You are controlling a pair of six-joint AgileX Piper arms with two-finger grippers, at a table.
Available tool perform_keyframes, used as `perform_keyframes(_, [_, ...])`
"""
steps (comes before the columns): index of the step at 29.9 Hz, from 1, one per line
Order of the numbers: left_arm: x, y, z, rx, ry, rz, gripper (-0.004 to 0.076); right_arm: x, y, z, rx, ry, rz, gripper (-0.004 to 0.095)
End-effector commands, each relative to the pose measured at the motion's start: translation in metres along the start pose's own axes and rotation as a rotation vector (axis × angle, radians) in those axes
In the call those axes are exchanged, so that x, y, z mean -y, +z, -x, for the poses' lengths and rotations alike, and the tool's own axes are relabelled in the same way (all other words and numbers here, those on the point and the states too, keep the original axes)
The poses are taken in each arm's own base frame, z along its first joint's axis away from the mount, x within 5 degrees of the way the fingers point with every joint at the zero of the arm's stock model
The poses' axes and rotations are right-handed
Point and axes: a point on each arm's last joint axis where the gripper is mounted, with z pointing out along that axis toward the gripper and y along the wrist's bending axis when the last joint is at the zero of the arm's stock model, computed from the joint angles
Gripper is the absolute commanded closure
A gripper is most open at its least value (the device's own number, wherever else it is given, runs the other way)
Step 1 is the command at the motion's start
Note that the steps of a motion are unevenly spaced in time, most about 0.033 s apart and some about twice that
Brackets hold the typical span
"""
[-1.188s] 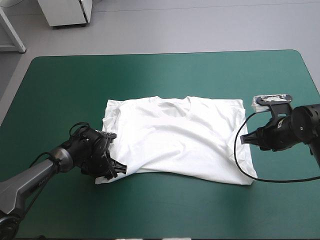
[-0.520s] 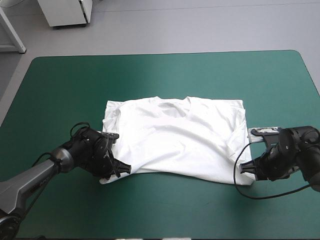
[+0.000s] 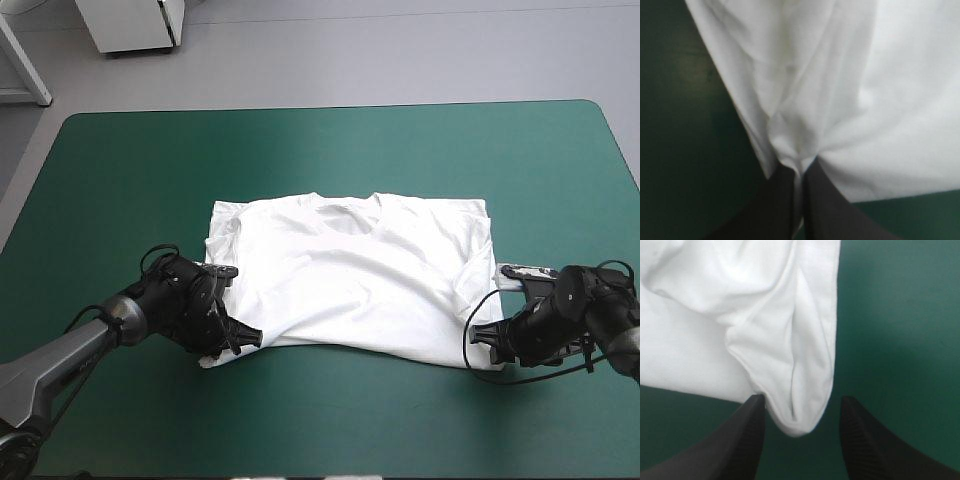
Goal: Fold the cloth
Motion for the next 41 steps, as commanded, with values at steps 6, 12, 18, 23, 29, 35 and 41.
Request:
perform_keyframes(6, [-0.003, 0.006, 0.003, 0.033, 0.026, 0.026, 0.0746, 0.004, 0.012, 0.016, 0.016, 0.008, -0.014, 0.0457])
perform_keyframes(12, [-0.002, 0.005, 0.004, 0.037, 0.026, 0.024, 0.0746, 0.006, 0.023, 0.020, -0.024, 0.004, -0.026, 0.0556])
perform_keyframes(18, [-0.003, 0.005, 0.004, 0.035, 0.026, 0.025, 0.0746, 0.007, 0.037, 0.021, -0.105, 0.009, -0.016, 0.0660])
perform_keyframes(23, [-0.002, -0.005, 0.005, 0.063, 0.040, 0.017, 0.0746, 0.005, 0.025, 0.017, -0.106, -0.010, -0.010, 0.0921])
perform_keyframes(29, [-0.001, -0.036, 0.021, 0.126, 0.076, 0.028, 0.0746, -0.001, -0.011, 0.021, 0.002, -0.026, -0.001, 0.0925])
perform_keyframes(35, [0.002, -0.082, 0.041, 0.236, 0.114, 0.028, 0.0746, -0.010, -0.068, 0.038, 0.183, -0.060, 0.009, 0.0925])
perform_keyframes(41, [0.000, -0.131, 0.058, 0.377, 0.136, 0.049, 0.0746, -0.017, -0.112, 0.057, 0.355, -0.084, 0.011, 0.0925])
